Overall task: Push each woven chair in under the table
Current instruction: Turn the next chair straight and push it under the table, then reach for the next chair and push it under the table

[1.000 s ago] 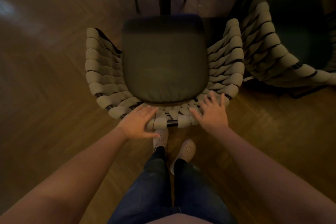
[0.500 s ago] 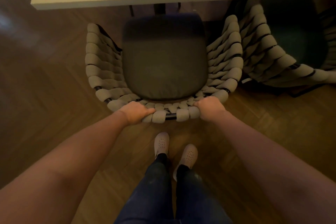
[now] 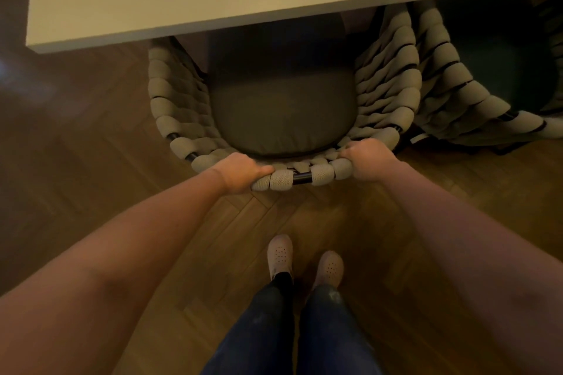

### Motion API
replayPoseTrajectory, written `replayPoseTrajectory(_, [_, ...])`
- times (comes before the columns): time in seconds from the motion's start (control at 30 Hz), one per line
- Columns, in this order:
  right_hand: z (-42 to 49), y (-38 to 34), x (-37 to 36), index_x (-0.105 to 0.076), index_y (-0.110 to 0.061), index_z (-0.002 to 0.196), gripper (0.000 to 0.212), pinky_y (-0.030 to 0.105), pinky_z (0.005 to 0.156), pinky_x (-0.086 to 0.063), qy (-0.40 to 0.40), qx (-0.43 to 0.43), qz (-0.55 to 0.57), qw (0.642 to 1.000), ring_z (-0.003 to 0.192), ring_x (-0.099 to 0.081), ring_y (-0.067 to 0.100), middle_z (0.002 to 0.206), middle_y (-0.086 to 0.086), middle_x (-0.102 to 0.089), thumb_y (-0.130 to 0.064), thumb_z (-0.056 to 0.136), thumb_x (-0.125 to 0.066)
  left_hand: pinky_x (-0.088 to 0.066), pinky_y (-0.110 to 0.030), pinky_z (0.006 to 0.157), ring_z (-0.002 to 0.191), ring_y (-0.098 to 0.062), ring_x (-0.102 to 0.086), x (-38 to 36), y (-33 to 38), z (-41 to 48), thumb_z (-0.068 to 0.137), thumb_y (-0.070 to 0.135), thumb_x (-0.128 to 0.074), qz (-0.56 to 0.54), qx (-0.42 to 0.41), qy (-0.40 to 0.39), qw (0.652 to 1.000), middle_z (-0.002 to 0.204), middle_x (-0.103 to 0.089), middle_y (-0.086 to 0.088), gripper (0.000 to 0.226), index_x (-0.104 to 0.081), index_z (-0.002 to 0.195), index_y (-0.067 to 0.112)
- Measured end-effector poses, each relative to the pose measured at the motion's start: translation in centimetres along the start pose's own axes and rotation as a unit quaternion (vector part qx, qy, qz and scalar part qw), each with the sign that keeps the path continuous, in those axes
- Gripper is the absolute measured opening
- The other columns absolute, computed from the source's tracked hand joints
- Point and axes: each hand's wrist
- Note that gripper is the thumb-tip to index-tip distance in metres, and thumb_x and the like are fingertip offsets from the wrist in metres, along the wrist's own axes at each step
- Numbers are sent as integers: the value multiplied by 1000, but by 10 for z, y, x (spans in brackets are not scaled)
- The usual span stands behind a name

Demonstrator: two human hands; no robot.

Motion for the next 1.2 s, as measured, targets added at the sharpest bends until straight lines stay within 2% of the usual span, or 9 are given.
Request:
replayPoseTrajectory(0.17, [0,1,2,-63,-28,118,36,37,92,-50,-5,-8,10,1000,102,-59,19,110,-2,-61,-25,83,-69,-55,-31,75,88,-19,-65,-4,-1,4,93,25,-56,12,-5,-1,1000,106,-64,-2,51,-35,140,25])
replayPoseTrajectory(0.3, [3,-2,6,-60,-29,123,41,41,95,-50,-37,-25,-3,999,106,-58,21,115,-1,-60,-26,83,-69,-53,-32,73,93,-21,-64,-12,3,4,92,26,-58,-10,34,9,999,114,-61,-3,50,-36,137,24])
replayPoseTrajectory(0.37, [3,-4,10,-56,-29,129,53,41,96,-49,-74,-29,-10,997,110,-57,22,120,0,-59,-32,79,-74,-53,-36,84,103,-21,-62,-18,5,2,88,29,-63,-55,63,7,996,122,-59,-3,61,-32,140,26])
replayPoseTrajectory(0.47, [4,-12,21,-34,-32,147,96,45,105,-41,-146,-56,60,986,126,-47,27,138,4,-49,-54,66,-81,-28,-46,115,131,-23,-43,-29,8,-9,83,45,-67,-118,94,50,987,141,-45,-4,80,-25,148,25])
replayPoseTrajectory(0.53, [8,-31,36,-21,-35,152,111,48,110,-34,-167,-64,123,976,136,-37,31,152,5,-36,-71,62,-74,-11,-46,120,144,-25,-23,-29,7,-28,84,62,-57,-171,124,106,972,152,-32,-6,83,-24,150,24])
replayPoseTrajectory(0.63, [22,-86,62,-16,-35,153,108,46,109,-35,-98,-22,137,985,138,-34,32,156,8,-29,-81,67,-61,-7,-43,121,148,-24,-9,-33,-6,-63,88,70,-41,-240,201,191,930,159,-20,-9,78,-29,150,22])
replayPoseTrajectory(0.83, [60,-220,134,-20,-27,153,93,45,103,-43,43,78,144,986,131,-42,30,148,10,-38,-65,80,-62,-2,-45,121,149,-29,-4,-50,-89,-145,93,59,-43,-229,328,249,882,159,-14,-15,70,-35,147,16])
replayPoseTrajectory(0.97, [100,-316,183,-23,-27,152,92,46,106,-40,89,89,133,983,135,-39,30,151,11,-35,-67,79,-62,1,-44,120,149,-27,4,-77,-165,-209,92,62,-44,-249,373,224,865,161,-8,-12,73,-28,150,20])
replayPoseTrajectory(1.2, [175,-461,254,-21,-24,153,97,51,115,-26,106,24,143,984,145,-23,33,158,13,-22,-69,78,-62,4,-46,119,149,-28,9,-114,-322,-309,91,66,-39,-208,389,149,885,162,-3,-12,82,-16,154,20])
Point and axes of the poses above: each hand's wrist, its own z-axis towards the middle knuckle, its own x-axis out of the back of the hand, y = z × x
